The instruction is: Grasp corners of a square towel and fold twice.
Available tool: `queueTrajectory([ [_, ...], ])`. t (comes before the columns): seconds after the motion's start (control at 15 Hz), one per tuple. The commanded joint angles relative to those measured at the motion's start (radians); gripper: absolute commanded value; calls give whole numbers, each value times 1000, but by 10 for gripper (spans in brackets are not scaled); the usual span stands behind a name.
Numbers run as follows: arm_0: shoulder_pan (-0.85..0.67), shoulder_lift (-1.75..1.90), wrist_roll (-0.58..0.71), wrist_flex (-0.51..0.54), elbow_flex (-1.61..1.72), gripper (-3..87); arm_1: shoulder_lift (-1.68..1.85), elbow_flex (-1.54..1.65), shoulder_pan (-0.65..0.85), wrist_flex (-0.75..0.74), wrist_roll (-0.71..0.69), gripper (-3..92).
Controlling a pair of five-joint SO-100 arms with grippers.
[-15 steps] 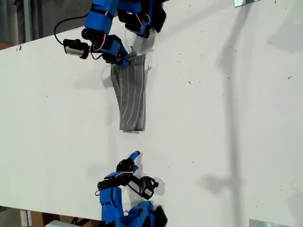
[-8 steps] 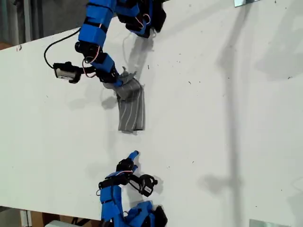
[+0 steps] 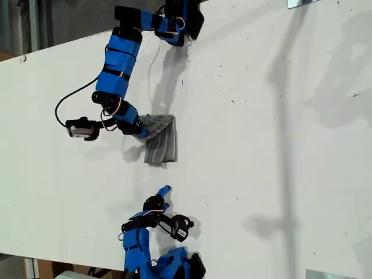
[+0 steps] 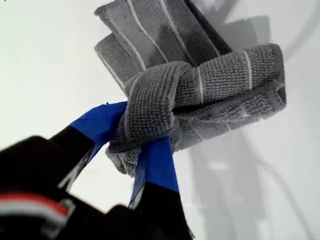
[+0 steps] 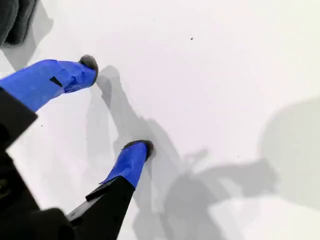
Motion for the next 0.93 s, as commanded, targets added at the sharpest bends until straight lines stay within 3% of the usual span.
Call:
queueTrajectory([
  [0.0, -25, 3, 8, -5, -12, 275, 3, -74, -28, -52, -29, -1],
  [0.07, -25, 3, 6, -5, -12, 275, -9, -74, -28, -61, -28, -1],
  [0.2, -25, 2, 6, -5, -12, 275, -28, -75, -23, -77, -28, 190],
  [0.33, -25, -2, 6, -5, -17, 275, -28, -84, -29, -101, -43, 282],
  [0.87, -26, -11, 5, -3, -23, 275, 11, -60, -12, -91, -49, 275],
])
